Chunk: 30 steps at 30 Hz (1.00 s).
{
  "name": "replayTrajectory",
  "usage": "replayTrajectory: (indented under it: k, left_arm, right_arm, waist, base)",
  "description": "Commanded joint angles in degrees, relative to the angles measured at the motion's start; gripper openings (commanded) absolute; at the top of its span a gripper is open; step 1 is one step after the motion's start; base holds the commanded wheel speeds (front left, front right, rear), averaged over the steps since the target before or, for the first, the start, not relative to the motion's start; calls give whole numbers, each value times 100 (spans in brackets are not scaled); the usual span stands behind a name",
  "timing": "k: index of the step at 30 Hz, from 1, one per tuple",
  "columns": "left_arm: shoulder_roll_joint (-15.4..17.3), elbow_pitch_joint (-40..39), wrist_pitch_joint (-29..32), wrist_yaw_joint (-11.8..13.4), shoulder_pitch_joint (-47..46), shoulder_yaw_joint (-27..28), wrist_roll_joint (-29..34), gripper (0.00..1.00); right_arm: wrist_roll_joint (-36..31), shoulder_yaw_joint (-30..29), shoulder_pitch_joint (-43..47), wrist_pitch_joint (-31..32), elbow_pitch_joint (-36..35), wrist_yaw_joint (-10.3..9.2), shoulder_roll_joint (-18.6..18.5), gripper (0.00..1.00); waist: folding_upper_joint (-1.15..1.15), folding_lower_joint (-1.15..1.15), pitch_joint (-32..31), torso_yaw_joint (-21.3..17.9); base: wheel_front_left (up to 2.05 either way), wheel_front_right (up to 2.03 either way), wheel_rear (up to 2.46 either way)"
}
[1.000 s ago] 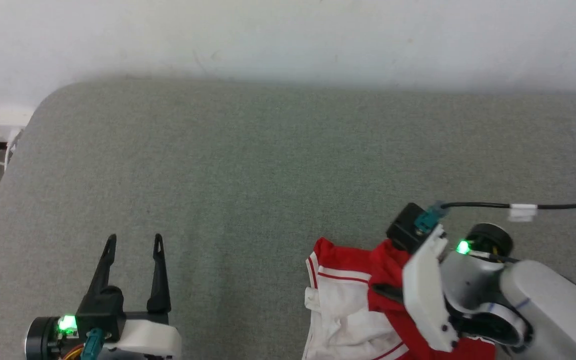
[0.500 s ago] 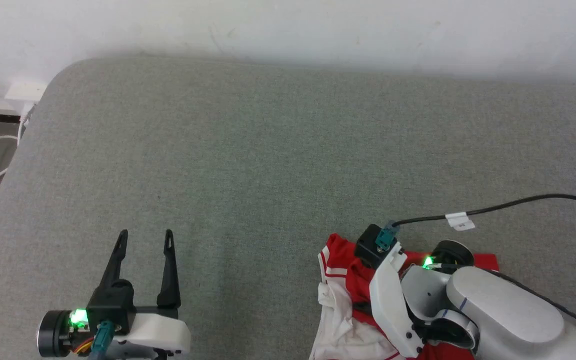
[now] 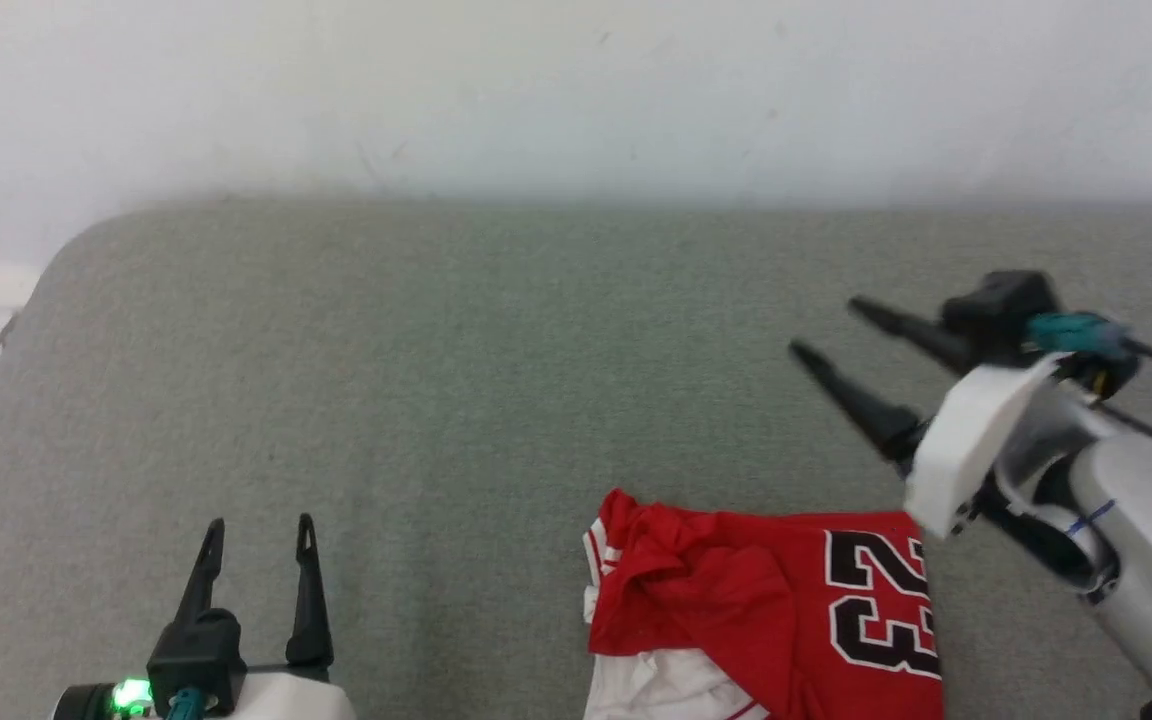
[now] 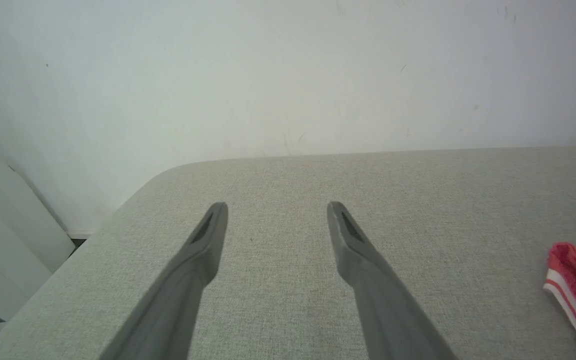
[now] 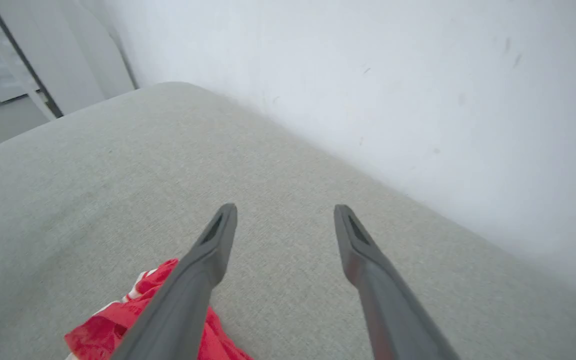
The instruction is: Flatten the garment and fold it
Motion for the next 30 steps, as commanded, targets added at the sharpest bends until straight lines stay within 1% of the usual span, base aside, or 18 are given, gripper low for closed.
replayTrajectory:
  k: [1, 4, 8, 11, 14, 17, 22, 26, 30]
  left_arm:
    - [5, -42, -27, 40, 63, 43, -49, 100]
    - [-11, -117, -27, 29, 114, 62, -62, 100]
    - [-45, -204, -27, 32, 141, 70, -70, 100]
    - [-65, -246, -27, 24, 167, 74, -72, 100]
    - [-77, -277, -27, 5, 191, 84, -76, 100]
    - [-76, -288, -27, -27, 212, 104, -79, 100]
    - [-85, -257, -27, -49, 270, 112, -58, 100]
    - [-100, -246, -27, -56, 285, 98, -44, 100]
    - [-100, -221, -27, -73, 274, 111, -37, 100]
  right_arm:
    - [-226, -284, 170, -255, 29, -5, 90, 100]
    - [-718, -1175, 484, -866, 138, -5, 367, 100]
    - [-1435, -2330, 975, -1558, 165, -5, 835, 100]
    - [-1841, -3052, 1394, -1926, 34, -5, 1249, 100]
    - [-2109, -3566, 1848, -2107, -207, -5, 1640, 100]
    - [-2313, -3773, 2313, -2190, -442, -5, 1918, 100]
    - [-2460, -3874, 3029, -2251, -628, -5, 2261, 100]
    - [-2508, -3866, 3397, -2271, -680, -5, 2412, 100]
    - [-2573, -3881, 3499, -2281, -756, -5, 2468, 100]
  waist:
    - [0, 1, -291, -324]
    - [0, 1, -376, -426]
    - [0, 1, -431, -481]
    - [0, 1, -462, -483]
    - [0, 1, -480, -462]
    - [0, 1, -478, -417]
    - [0, 1, -484, -333]
    - [0, 1, -457, -289]
    - [0, 1, -451, -277]
  base:
    - [0, 0, 0]
    - [0, 0, 0]
    - [0, 0, 0]
    - [0, 0, 0]
    - [0, 0, 0]
    - [0, 0, 0]
    - [0, 0, 0]
    - [0, 0, 0]
    - [0, 0, 0]
